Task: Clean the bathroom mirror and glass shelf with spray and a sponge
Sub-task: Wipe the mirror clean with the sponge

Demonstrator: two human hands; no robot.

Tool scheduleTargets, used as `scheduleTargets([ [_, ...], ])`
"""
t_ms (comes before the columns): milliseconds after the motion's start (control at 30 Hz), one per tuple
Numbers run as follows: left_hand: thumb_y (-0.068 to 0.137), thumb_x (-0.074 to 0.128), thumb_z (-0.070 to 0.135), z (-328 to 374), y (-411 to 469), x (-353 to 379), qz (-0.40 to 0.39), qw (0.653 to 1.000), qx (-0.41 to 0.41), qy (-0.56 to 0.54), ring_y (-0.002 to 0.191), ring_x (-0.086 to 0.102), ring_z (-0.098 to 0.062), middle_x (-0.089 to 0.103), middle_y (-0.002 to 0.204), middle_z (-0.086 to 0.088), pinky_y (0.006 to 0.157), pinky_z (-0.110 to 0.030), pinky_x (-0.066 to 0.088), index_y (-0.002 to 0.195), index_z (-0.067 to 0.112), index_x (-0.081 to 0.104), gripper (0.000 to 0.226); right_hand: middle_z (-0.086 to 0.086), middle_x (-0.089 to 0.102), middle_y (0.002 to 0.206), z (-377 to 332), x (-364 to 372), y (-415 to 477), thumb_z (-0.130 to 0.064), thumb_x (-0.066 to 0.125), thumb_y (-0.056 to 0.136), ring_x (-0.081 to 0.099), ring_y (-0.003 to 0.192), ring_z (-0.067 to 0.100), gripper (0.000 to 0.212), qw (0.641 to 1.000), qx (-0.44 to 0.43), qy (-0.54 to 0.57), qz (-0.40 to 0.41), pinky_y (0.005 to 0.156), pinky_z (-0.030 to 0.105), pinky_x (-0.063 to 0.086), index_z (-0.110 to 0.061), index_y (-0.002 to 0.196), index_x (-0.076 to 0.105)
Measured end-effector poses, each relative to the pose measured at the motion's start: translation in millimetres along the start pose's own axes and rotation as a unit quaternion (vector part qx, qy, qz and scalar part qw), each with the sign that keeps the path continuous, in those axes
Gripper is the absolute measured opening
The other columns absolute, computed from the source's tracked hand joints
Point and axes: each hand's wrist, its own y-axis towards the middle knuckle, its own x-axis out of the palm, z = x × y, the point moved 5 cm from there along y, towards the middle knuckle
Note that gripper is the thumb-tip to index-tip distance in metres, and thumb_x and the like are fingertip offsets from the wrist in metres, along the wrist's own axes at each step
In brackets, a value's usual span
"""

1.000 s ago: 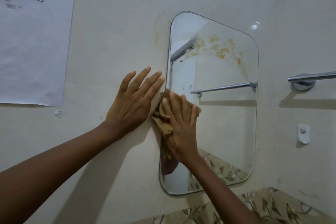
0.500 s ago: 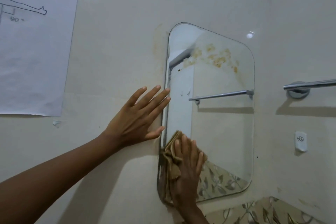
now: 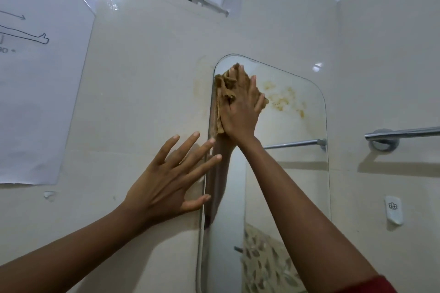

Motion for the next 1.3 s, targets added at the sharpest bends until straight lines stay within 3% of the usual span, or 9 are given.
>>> scheduleTargets([
  [100,0.085,0.029,0.07,-0.1,0.1,2.0,0.002,1.0,0.003,0.0,0.141,0.024,-0.033,0.025,0.154,-0.01,0.111,-0.053,0.018,0.145,0.023,0.028,0.077,-0.012,0.001,0.158,-4.8,1.2,22.6,-0.053,0.032,0.093,-0.007,0.146,0.023,0.061,1.0,0.003,-0.01,-0.006,0.112,0.053,-0.009,-0.037,0.147,0.01],
  [333,0.084,0.03,0.07,0.0,0.6,2.0,0.028,0.999,0.004,-0.018,0.141,0.025,-0.031,0.028,0.153,-0.008,0.111,-0.054,0.018,0.143,0.023,0.033,0.076,-0.012,0.014,0.157,35.0,-10.5,37.6,-0.039,0.035,0.096,0.003,0.146,0.022,0.052,0.999,-0.015,-0.013,0.04,0.115,0.051,-0.001,-0.036,0.145,0.018],
  [467,0.083,0.033,0.07,1.7,0.6,1.9,0.028,0.999,0.002,-0.027,0.141,0.025,-0.03,0.028,0.153,-0.007,0.11,-0.054,0.02,0.143,0.024,0.034,0.075,0.0,0.02,0.156,97.9,-33.6,45.1,-0.044,0.036,0.095,0.009,0.145,0.024,0.055,0.993,0.088,0.034,0.067,0.116,0.048,0.003,-0.031,0.146,0.019],
  [600,0.083,0.033,0.07,0.1,1.1,1.9,0.023,0.999,0.0,-0.032,0.14,0.028,-0.03,0.031,0.152,-0.007,0.108,-0.054,0.022,0.142,0.024,0.037,0.075,0.011,0.014,0.157,164.5,-52.4,45.7,-0.049,0.032,0.094,0.009,0.145,0.027,0.057,0.969,0.232,0.038,0.069,0.117,0.046,0.002,-0.034,0.147,0.015],
  [833,0.085,0.028,0.07,0.0,-1.3,4.2,0.011,1.0,-0.002,-0.029,0.142,0.022,-0.031,0.024,0.155,-0.006,0.108,-0.054,0.021,0.143,0.024,0.033,0.074,0.01,0.022,0.155,229.4,-65.5,17.1,-0.058,0.03,0.088,0.022,0.142,0.03,0.064,0.923,0.376,0.066,0.05,0.117,0.047,0.016,-0.032,0.145,0.02],
  [933,0.085,0.028,0.07,0.3,-1.1,5.4,0.013,0.999,-0.004,-0.035,0.142,0.02,-0.031,0.022,0.155,-0.006,0.109,-0.054,0.021,0.144,0.024,0.032,0.075,0.009,0.032,0.149,232.1,-67.9,-4.8,-0.059,0.028,0.084,0.027,0.139,0.031,0.067,0.922,0.373,0.072,0.074,0.115,0.049,0.02,-0.028,0.143,0.026],
  [1133,0.083,0.03,0.07,0.0,-0.7,6.3,0.009,1.0,-0.002,-0.028,0.142,0.02,-0.031,0.021,0.156,-0.007,0.11,-0.055,0.019,0.144,0.023,0.03,0.077,0.008,0.016,0.157,190.1,-53.8,-30.2,-0.053,0.032,0.092,0.011,0.144,0.03,0.058,0.942,0.316,0.05,0.098,0.118,0.048,0.004,-0.034,0.145,0.02],
  [1300,0.084,0.03,0.069,0.4,-0.7,4.4,-0.001,0.999,-0.003,-0.033,0.142,0.023,-0.03,0.024,0.155,-0.007,0.11,-0.053,0.019,0.144,0.023,0.032,0.076,0.005,0.015,0.157,82.6,-24.0,-4.0,-0.052,0.034,0.091,0.009,0.145,0.027,0.059,0.984,0.156,0.067,0.062,0.117,0.052,0.003,-0.036,0.146,0.018],
])
